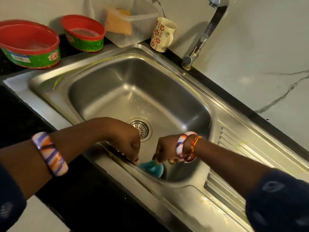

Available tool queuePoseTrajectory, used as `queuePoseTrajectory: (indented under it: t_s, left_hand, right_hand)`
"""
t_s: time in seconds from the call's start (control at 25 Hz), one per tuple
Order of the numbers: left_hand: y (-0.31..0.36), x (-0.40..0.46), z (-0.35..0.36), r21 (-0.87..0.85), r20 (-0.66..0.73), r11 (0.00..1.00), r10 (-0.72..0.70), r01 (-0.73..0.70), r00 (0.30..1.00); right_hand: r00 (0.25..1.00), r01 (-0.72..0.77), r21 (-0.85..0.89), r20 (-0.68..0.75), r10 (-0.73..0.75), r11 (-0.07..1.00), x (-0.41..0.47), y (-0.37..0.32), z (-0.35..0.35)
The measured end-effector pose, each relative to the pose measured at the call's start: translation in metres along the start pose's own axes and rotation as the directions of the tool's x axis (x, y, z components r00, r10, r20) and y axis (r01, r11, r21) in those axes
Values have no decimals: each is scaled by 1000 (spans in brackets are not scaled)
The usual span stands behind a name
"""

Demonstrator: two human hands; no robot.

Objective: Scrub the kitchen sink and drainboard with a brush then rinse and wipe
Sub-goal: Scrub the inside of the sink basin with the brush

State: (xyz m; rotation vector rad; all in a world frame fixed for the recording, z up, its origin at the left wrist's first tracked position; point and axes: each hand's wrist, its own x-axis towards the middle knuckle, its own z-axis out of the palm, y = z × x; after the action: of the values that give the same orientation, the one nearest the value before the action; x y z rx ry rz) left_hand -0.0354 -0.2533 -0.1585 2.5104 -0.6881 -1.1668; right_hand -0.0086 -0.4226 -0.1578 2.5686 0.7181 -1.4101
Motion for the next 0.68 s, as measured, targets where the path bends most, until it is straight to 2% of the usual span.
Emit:
queuePoseTrajectory:
  t_s: [0.04,0.12,0.2,0.32,0.4,0.48,0.6,0.68]
  left_hand:
    - [-4,-2,0,-20,-56,1000,-5,4,998]
    - [-18,-10,-4,-67,-229,997,-51,37,972]
    - [-35,-21,-9,-130,-410,988,-134,88,902]
    - [-62,-40,-14,-148,-626,974,-225,170,747]
    - [-76,-51,-14,-161,-725,959,-276,233,632]
    - [-84,-62,-10,-170,-797,947,-295,273,528]
    - [-92,-78,-1,-171,-892,954,-256,245,372]
    - [-94,-85,8,-202,-909,958,-261,204,324]
  right_hand:
    - [998,52,9,-33,-52,999,11,-2,9]
    - [993,64,82,-101,-55,995,29,-6,19]
    - [984,93,146,-166,-68,985,37,-12,18]
    - [925,96,140,-378,-36,985,56,-10,5]
    - [841,28,260,-528,118,965,83,-1,0]
    - [799,-3,361,-560,219,933,99,9,2]
    - [848,-44,268,-499,178,962,108,28,-3]
    - [810,-106,90,-569,139,990,108,22,-11]
